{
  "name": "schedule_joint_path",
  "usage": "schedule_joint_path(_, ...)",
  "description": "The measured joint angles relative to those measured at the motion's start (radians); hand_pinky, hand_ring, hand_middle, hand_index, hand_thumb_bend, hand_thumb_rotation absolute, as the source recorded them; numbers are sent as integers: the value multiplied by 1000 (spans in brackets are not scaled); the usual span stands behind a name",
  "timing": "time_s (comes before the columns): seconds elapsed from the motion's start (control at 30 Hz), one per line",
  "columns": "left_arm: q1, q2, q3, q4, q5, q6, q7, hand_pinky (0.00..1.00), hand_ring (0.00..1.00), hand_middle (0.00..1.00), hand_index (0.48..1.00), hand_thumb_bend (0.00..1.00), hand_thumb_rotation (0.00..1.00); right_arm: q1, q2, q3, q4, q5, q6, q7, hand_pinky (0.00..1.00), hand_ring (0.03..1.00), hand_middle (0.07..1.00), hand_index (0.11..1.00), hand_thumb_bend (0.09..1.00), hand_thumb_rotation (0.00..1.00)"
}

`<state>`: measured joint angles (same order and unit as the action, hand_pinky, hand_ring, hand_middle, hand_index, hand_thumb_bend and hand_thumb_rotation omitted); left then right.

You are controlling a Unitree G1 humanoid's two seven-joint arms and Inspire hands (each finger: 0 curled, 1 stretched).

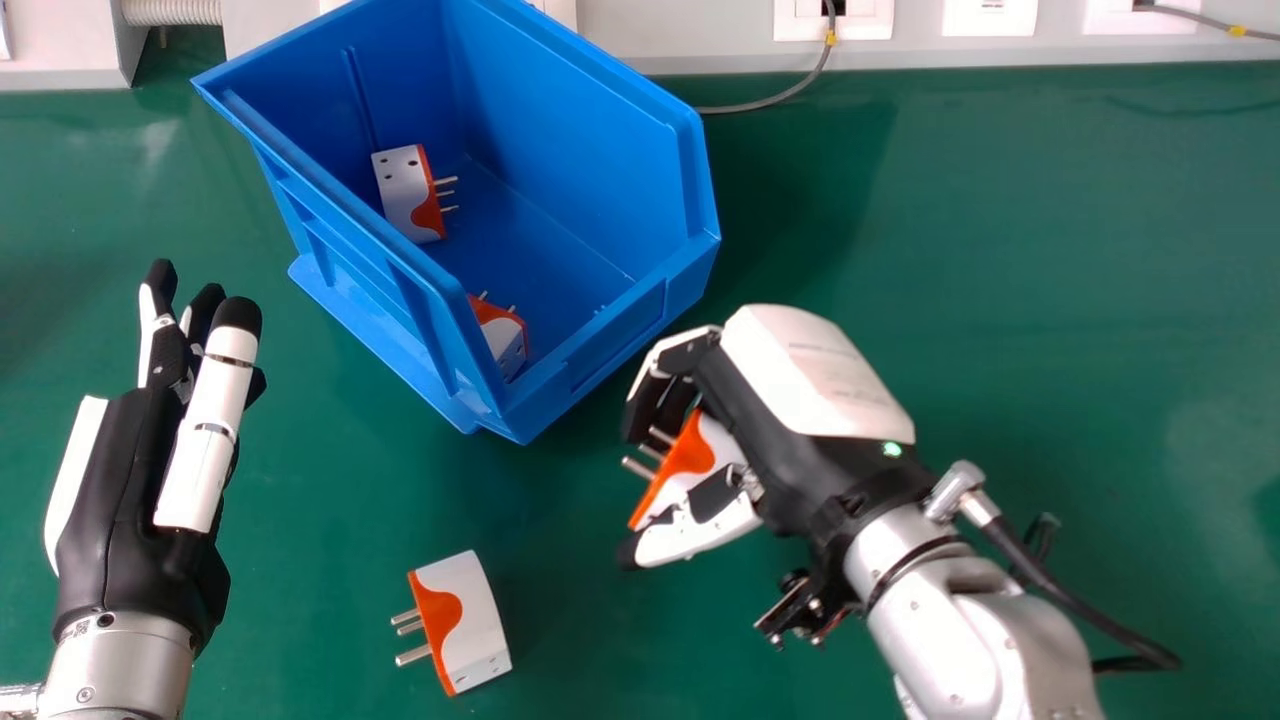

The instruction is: Pick all objects and put in blue box

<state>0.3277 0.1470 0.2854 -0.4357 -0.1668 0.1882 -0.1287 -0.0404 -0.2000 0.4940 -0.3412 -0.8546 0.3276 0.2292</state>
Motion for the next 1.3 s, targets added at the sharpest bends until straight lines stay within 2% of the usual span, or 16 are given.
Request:
schedule_joint_path(0.17,-4,0,0,4,0,0,0,961,1000,1000,1000,403,825,-11,-13,-49,-85,19,0,50,304,415,483,500,509,0)
schedule_joint_path(0.33,-6,0,0,12,0,-2,0,963,1000,1000,1000,403,825,-35,-16,-73,-141,22,1,94,197,281,477,493,510,0)
schedule_joint_path(0.6,-11,-1,-3,23,7,-4,1,964,1000,1000,1000,397,824,-129,1,-96,-134,27,-18,95,112,177,472,487,512,0)
schedule_joint_path(0.87,-15,-2,-5,27,10,-5,2,964,1000,1000,1000,397,822,-268,76,-87,0,56,-41,65,88,149,471,486,513,0)
schedule_joint_path(1.1,-14,-2,-5,32,12,-8,1,964,1000,1000,1000,398,820,-433,135,-61,178,59,-43,29,139,214,453,517,508,0)
schedule_joint_path(1.3,-9,-2,-7,33,18,-19,2,964,1000,1000,1000,398,818,-634,186,-29,414,31,-39,-37,140,207,430,511,507,0)
